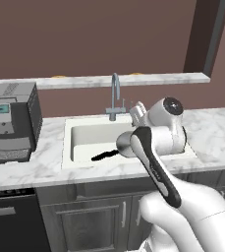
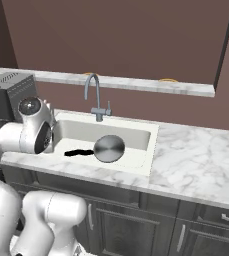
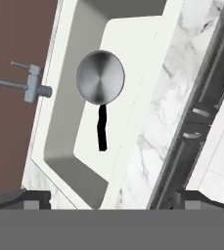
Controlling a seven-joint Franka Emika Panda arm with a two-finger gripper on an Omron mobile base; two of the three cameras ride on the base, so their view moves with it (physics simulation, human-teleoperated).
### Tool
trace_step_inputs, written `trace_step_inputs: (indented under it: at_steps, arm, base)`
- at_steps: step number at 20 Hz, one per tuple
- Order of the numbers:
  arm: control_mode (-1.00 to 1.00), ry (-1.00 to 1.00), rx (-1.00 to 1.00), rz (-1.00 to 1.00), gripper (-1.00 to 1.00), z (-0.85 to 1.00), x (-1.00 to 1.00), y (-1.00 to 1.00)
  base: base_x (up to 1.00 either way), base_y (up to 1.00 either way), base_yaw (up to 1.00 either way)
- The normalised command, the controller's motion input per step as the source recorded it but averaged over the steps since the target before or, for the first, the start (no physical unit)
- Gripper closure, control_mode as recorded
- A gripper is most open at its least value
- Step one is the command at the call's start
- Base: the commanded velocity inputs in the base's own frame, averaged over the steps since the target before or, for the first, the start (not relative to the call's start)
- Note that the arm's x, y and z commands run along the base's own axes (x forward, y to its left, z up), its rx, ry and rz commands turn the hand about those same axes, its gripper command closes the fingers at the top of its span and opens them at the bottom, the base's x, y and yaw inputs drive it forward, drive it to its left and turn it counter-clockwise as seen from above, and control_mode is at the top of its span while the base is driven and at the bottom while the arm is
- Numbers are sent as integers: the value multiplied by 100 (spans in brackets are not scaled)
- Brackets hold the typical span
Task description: Move the pot and pan from the stove into the sink.
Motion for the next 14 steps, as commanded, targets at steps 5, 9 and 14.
trace_step_inputs:
  at_steps: [5, 9, 14]
  arm:
    - [-100, 5, 2, 0, -100, 86, -97, -11]
    - [-100, 3, 1, 0, -100, 54, -100, -14]
    - [-100, -2, 1, 0, -100, 0, -30, -10]
  base:
    - [0, 0, 0]
    - [0, 0, 0]
    - [0, 0, 0]
